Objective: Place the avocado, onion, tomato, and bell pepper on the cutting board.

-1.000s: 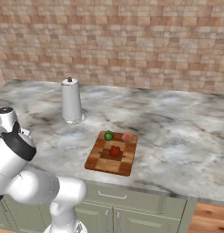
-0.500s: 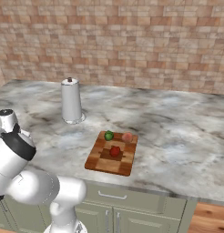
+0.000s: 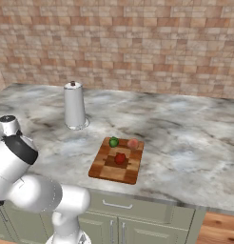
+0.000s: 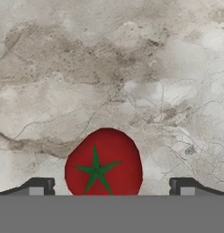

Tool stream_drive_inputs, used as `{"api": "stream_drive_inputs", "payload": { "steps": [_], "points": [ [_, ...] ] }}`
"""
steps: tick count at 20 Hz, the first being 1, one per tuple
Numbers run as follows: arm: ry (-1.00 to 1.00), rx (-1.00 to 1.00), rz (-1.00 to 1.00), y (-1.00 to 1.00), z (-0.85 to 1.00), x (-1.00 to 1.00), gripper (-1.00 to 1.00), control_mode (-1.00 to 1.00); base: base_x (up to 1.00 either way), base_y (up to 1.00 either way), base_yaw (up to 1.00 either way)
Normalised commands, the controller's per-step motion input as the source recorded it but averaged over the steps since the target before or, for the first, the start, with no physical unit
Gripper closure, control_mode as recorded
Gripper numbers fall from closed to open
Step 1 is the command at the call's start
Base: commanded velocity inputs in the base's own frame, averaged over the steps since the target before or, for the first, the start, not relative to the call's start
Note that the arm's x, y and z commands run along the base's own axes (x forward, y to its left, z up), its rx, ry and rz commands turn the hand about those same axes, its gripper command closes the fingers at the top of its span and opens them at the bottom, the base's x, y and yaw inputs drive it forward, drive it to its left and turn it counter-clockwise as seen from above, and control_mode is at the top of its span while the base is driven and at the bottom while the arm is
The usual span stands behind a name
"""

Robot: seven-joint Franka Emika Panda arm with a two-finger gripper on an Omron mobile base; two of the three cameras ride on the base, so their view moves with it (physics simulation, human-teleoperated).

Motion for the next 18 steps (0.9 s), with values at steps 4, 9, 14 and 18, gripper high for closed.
{"api": "stream_drive_inputs", "payload": {
  "steps": [4,9,14,18],
  "points": [
    [0.00,0.00,0.00,0.00,-0.26,0.12,-1.00,-1.00,0.00,0.00,0.00],
    [0.00,0.00,0.00,0.00,-0.14,0.03,-1.00,-1.00,0.00,0.00,0.00],
    [0.00,0.00,0.00,0.00,0.00,0.00,-1.00,-1.00,0.00,0.00,0.00],
    [0.00,0.00,0.00,0.00,0.00,0.00,-1.00,-1.00,0.00,0.00,0.00]
  ]
}}
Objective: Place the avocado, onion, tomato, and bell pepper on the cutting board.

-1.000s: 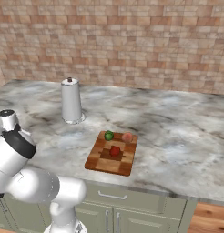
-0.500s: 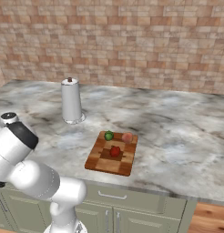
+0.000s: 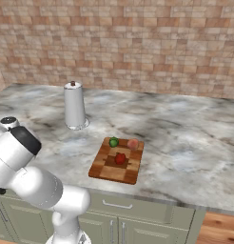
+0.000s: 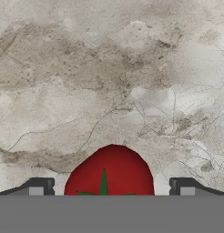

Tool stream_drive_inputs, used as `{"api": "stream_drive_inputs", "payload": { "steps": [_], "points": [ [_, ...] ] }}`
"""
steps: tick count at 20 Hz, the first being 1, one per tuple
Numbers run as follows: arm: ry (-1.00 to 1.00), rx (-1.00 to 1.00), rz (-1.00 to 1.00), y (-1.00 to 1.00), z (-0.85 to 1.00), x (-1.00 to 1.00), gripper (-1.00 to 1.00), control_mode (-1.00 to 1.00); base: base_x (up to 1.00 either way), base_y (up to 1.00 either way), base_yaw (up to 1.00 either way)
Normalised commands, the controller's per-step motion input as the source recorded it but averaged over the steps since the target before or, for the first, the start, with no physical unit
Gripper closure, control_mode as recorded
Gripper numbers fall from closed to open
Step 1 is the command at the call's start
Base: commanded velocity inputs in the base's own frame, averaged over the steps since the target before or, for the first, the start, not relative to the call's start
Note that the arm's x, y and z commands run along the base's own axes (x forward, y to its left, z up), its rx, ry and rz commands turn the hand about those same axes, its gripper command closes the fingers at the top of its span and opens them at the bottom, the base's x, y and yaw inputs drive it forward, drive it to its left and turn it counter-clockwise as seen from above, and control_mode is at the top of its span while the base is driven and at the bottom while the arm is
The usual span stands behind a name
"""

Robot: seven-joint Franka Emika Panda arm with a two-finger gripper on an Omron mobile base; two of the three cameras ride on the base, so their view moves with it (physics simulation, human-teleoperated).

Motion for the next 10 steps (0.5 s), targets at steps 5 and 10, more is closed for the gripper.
{"api": "stream_drive_inputs", "payload": {
  "steps": [5,10],
  "points": [
    [0.00,0.00,0.00,0.00,0.00,0.00,1.00,-1.00,0.00,0.00,0.00],
    [0.00,0.00,0.00,0.00,0.00,0.00,1.00,-1.00,0.00,0.00,0.00]
  ]
}}
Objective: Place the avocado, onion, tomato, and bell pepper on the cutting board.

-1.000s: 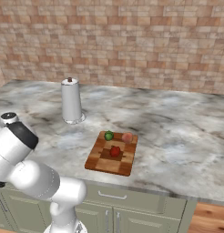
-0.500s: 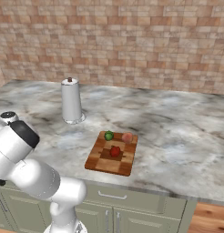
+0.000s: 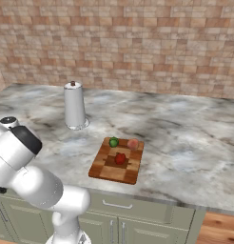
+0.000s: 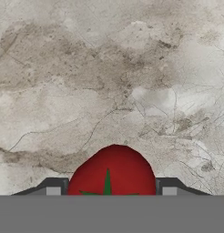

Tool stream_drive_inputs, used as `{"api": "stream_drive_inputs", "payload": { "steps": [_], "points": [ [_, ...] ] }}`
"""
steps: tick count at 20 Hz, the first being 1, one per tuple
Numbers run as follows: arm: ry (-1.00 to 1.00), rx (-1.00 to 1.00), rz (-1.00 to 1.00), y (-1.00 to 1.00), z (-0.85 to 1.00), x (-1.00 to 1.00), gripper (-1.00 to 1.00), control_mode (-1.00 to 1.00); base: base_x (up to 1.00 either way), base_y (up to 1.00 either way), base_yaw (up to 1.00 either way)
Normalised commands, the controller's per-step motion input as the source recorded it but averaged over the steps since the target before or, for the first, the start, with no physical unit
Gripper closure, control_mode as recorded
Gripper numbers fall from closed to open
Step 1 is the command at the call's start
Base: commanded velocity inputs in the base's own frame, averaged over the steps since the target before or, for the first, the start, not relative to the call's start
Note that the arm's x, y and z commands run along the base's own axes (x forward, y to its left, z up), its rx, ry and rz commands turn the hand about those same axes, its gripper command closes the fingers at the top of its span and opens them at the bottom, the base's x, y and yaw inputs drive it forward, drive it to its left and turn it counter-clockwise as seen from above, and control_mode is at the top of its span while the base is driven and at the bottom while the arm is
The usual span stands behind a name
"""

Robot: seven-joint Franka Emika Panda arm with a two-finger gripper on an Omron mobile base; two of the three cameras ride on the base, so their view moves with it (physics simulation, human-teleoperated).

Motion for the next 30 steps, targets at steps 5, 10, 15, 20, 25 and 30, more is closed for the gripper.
{"api": "stream_drive_inputs", "payload": {
  "steps": [5,10,15,20,25,30],
  "points": [
    [0.04,0.00,0.00,0.00,-0.02,0.02,1.00,-1.00,0.00,0.00,0.00],
    [-0.08,0.00,0.00,0.09,0.07,0.03,1.00,-1.00,0.00,0.00,0.00],
    [-0.01,0.00,0.00,-0.60,0.67,0.02,1.00,-1.00,0.00,0.00,0.00],
    [0.00,0.00,0.00,-0.98,0.56,0.04,1.00,-1.00,0.00,0.00,0.00],
    [0.00,0.00,0.00,-1.00,0.44,0.10,1.00,-1.00,0.00,0.00,0.00],
    [0.02,0.00,0.00,-0.96,0.19,0.13,1.00,-1.00,0.00,0.00,0.00]
  ]
}}
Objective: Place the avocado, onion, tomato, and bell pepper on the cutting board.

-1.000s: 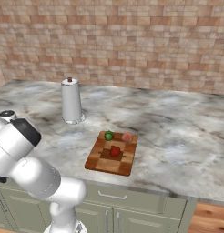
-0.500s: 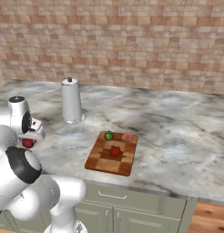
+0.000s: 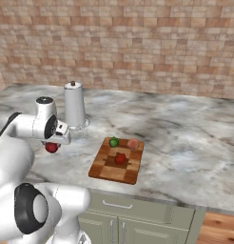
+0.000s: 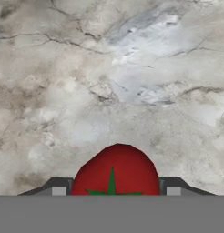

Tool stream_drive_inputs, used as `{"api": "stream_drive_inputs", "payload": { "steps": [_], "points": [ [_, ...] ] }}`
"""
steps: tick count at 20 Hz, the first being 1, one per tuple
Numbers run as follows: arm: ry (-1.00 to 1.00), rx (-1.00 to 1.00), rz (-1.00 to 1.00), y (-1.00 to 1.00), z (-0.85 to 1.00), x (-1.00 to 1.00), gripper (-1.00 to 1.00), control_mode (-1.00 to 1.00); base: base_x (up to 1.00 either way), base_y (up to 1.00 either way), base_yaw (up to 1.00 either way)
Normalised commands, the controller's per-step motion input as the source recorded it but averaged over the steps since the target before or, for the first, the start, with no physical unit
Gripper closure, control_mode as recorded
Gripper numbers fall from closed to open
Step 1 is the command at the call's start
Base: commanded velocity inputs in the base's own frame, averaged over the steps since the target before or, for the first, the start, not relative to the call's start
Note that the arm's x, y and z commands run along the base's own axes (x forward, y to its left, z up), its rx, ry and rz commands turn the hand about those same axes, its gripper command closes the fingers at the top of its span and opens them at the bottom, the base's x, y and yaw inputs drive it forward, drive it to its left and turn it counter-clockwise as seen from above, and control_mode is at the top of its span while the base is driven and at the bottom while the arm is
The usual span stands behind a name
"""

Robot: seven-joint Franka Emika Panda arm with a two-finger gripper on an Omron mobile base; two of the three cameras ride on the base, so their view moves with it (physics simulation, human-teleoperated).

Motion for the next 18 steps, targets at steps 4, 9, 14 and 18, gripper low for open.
{"api": "stream_drive_inputs", "payload": {
  "steps": [4,9,14,18],
  "points": [
    [0.03,0.00,0.00,-0.81,0.11,0.17,1.00,-1.00,0.00,0.00,0.00],
    [0.04,0.00,0.00,-0.80,0.00,0.18,1.00,-1.00,0.00,0.00,0.00],
    [0.05,0.00,0.00,-0.64,0.00,0.19,1.00,-1.00,0.00,0.00,0.00],
    [0.05,0.00,-0.01,-0.64,0.00,0.23,1.00,-1.00,0.00,0.00,0.00]
  ]
}}
